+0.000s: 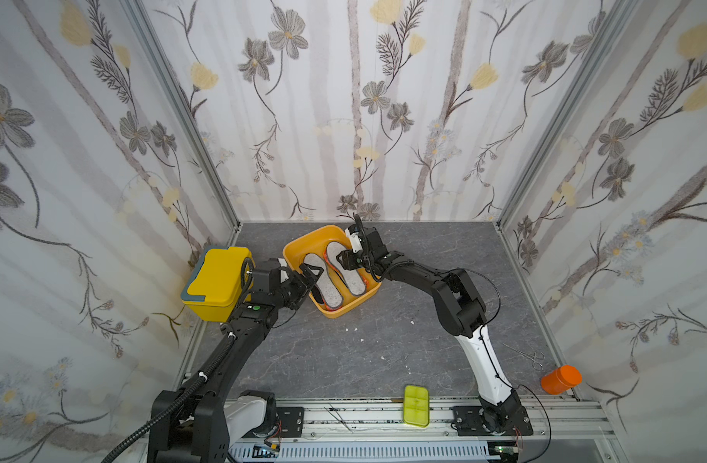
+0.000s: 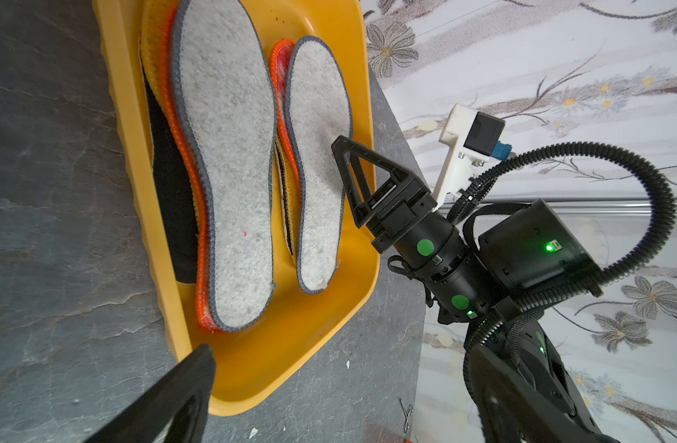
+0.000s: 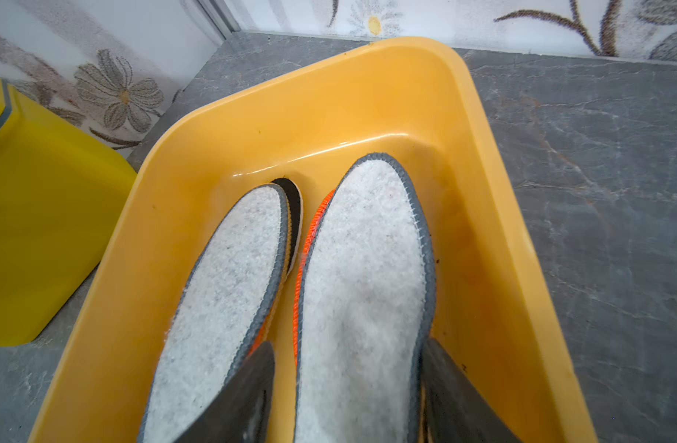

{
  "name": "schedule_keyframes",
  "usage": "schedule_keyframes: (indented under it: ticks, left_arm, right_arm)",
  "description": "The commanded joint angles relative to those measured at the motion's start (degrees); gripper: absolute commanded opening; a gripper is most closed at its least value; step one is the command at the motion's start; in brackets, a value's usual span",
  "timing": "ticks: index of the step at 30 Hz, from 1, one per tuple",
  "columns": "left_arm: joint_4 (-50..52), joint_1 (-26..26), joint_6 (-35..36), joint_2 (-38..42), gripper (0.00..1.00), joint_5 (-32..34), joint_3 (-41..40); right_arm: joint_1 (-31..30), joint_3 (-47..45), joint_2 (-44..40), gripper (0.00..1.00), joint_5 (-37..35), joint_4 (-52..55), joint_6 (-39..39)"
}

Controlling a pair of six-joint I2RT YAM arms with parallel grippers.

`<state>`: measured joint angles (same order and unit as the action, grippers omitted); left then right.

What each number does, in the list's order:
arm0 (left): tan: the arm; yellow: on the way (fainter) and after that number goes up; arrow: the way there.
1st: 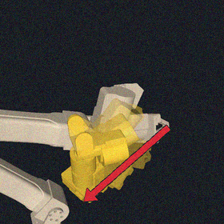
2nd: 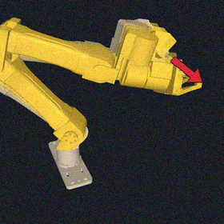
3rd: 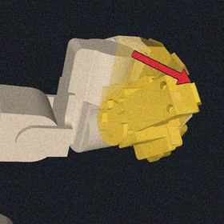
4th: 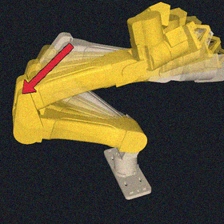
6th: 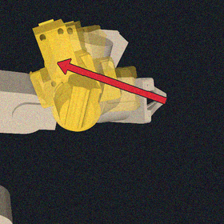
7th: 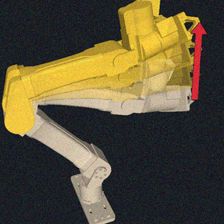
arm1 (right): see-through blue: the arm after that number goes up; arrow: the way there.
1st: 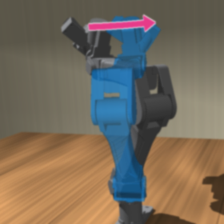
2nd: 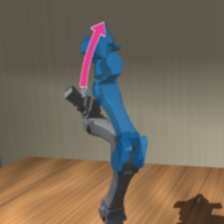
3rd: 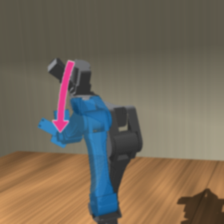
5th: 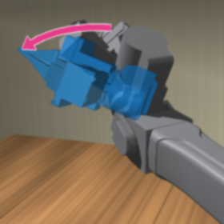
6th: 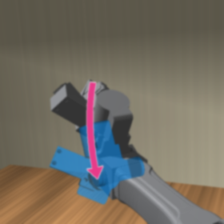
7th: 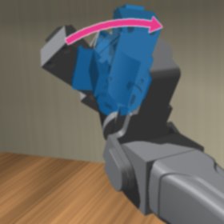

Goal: Put the insoles into the storage box
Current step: Place the insole in the storage box.

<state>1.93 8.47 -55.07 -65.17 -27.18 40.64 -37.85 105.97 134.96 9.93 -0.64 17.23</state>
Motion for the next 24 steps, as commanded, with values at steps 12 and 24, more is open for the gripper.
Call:
schedule_keyframes:
  ticks: [12,24]
  left_arm:
    - [-0.2,0.0,0.7,0.1,1.0,-0.1,0.2]
    - [9.0,0.0,12.3,1.5,1.0,11.1,6.5]
  right_arm:
    - [-0.3,0.9,-2.2,0.68,-1.0,-0.1,-2.7]
    - [0.2,-7.6,-17.4,0.75,-4.0,4.5,-8.3]
